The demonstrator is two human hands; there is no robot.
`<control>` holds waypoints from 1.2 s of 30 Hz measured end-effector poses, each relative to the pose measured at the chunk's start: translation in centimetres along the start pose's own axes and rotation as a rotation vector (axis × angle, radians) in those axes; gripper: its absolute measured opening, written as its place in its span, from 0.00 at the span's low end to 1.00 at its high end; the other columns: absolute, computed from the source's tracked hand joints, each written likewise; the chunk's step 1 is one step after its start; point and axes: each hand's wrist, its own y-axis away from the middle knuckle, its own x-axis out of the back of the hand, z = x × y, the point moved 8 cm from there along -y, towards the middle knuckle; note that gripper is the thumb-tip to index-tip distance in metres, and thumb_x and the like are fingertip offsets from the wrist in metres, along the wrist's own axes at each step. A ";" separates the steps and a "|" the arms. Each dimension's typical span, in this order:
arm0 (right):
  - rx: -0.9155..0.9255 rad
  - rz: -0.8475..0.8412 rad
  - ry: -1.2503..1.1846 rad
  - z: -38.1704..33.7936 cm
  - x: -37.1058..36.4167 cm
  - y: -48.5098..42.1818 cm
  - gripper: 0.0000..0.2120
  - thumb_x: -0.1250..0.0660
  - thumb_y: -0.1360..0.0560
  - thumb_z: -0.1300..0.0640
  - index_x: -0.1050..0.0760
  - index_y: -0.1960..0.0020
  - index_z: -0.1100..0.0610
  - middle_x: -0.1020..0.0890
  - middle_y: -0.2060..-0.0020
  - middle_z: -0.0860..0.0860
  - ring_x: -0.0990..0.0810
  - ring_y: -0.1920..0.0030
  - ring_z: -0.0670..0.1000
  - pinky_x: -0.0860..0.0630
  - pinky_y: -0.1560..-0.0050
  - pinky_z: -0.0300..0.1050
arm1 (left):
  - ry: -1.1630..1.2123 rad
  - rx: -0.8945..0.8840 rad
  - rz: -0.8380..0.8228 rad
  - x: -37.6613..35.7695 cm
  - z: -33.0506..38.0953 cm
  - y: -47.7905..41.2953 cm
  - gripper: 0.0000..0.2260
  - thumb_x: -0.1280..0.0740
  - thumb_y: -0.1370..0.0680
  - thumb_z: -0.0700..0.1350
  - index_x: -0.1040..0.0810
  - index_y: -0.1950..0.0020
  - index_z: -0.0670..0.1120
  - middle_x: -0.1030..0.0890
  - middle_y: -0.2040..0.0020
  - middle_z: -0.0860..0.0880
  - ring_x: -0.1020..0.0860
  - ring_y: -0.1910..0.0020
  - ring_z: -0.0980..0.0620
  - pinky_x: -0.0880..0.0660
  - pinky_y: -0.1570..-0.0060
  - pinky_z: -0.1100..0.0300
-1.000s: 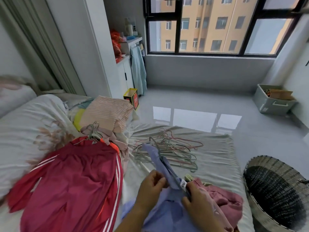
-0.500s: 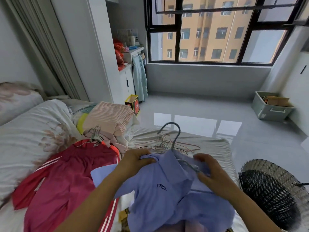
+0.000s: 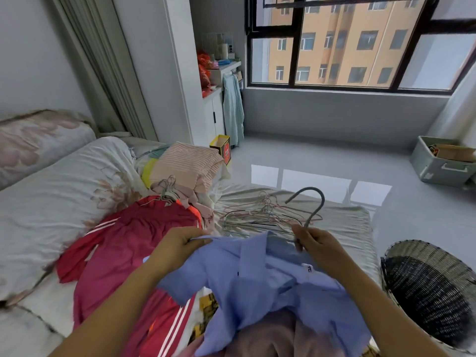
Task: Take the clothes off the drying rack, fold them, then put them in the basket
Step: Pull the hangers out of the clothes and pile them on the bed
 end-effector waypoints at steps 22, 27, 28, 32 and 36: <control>0.262 -0.083 0.316 -13.8 -15.9 12.3 0.08 0.35 0.25 0.45 0.23 0.53 0.49 0.21 0.57 0.45 0.24 0.54 0.49 0.29 0.51 0.46 | 0.099 0.014 0.207 8.0 -0.6 15.3 0.19 0.35 0.25 0.53 0.37 0.69 0.48 0.38 0.73 0.51 0.39 0.73 0.57 0.43 0.68 0.58; 0.163 0.084 0.448 -8.5 -12.3 15.9 0.27 0.42 0.30 0.42 0.32 0.33 0.48 0.25 0.39 0.54 0.27 0.39 0.57 0.33 0.41 0.48 | 0.196 0.097 0.278 12.1 -3.0 17.0 0.16 0.33 0.24 0.45 0.32 0.67 0.39 0.38 0.69 0.44 0.40 0.70 0.52 0.41 0.71 0.63; 0.161 0.109 0.336 -8.2 -12.0 16.4 0.24 0.42 0.28 0.43 0.34 0.34 0.46 0.26 0.39 0.52 0.28 0.39 0.54 0.33 0.41 0.44 | 0.211 0.097 0.285 12.6 -3.1 17.4 0.17 0.33 0.24 0.45 0.33 0.67 0.39 0.39 0.69 0.44 0.40 0.70 0.52 0.42 0.71 0.62; 0.057 0.095 -0.011 -7.8 -11.0 16.8 0.11 0.40 0.20 0.60 0.28 0.44 0.46 0.24 0.44 0.47 0.27 0.41 0.49 0.30 0.40 0.43 | 0.239 0.111 0.296 14.3 -3.7 18.1 0.18 0.33 0.23 0.44 0.37 0.69 0.42 0.40 0.71 0.46 0.41 0.70 0.51 0.43 0.68 0.55; -0.131 0.039 -0.190 -7.8 -10.7 16.3 0.14 0.41 0.22 0.67 0.20 0.53 0.53 0.19 0.56 0.55 0.23 0.54 0.54 0.28 0.52 0.51 | 0.331 0.166 0.235 15.0 -5.2 18.9 0.17 0.33 0.23 0.44 0.34 0.68 0.40 0.35 0.69 0.42 0.37 0.68 0.50 0.41 0.67 0.56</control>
